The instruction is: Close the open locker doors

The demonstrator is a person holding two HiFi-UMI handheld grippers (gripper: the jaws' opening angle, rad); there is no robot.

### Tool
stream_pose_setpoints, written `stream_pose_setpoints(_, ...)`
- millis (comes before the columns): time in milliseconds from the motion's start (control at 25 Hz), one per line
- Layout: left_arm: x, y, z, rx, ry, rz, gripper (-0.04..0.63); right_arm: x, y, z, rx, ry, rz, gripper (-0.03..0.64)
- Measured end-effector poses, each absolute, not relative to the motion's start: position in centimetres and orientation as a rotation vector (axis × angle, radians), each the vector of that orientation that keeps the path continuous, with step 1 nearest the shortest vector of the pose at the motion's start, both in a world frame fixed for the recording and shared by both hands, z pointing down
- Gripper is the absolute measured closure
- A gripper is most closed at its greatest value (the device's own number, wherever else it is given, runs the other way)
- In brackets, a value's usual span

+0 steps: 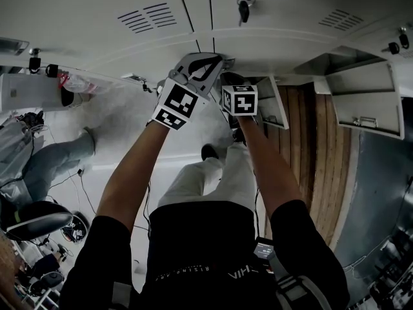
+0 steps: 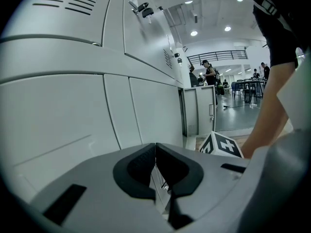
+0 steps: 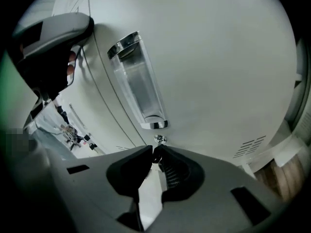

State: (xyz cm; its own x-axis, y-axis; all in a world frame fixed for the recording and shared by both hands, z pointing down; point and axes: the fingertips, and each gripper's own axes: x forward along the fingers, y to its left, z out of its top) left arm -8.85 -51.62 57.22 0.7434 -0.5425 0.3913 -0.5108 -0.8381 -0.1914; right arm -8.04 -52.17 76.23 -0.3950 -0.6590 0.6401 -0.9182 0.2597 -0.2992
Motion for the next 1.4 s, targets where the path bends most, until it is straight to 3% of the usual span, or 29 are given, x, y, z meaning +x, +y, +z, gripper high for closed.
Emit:
stream_pose_setpoints(480, -8.55, -51.57, 57.17, -2.870, 0.864, -0.654, 0.574, -8.20, -52.67, 76.61, 1.201, -2.312, 1.511, 0.541)
stream_pose_setpoints(720, -8.60, -51.57, 57.18, -2.866, 0.873, -0.657, 0.574, -8.19, -52.53, 76.59, 1.282, -2.215, 1.175, 0.548)
stream_pose_setpoints(1120, -8.40, -51.57, 56.98, -2.869, 0.866, -0.662, 0.574, -8.13, -52.63, 76.64, 1.435, -2.029, 0.938, 0.539)
stream_pose_setpoints(1400, -8.24, -51.59, 56.85, -2.876, 0.861, -0.650, 0.574, -8.33, -52.83, 76.57, 1.186, -2.215, 1.461, 0.560)
